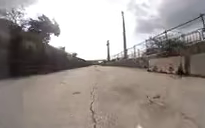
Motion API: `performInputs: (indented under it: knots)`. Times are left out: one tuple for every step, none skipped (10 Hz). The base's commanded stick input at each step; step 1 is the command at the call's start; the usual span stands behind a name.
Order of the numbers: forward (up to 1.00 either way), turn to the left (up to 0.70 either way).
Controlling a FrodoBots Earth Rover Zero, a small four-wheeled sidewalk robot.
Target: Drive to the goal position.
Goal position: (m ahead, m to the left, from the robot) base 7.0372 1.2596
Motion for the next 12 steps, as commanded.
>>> performInputs:
  knots:
    - [1.00,0.00]
    - [1.00,0.00]
    - [1.00,0.00]
    - [1.00,0.00]
    - [1.00,0.00]
    - [1.00,0.00]
    - [1.00,0.00]
    - [1.00,0.00]
    - [1.00,0.00]
    - [1.00,0.00]
    - [1.00,0.00]
    - [1.00,0.00]
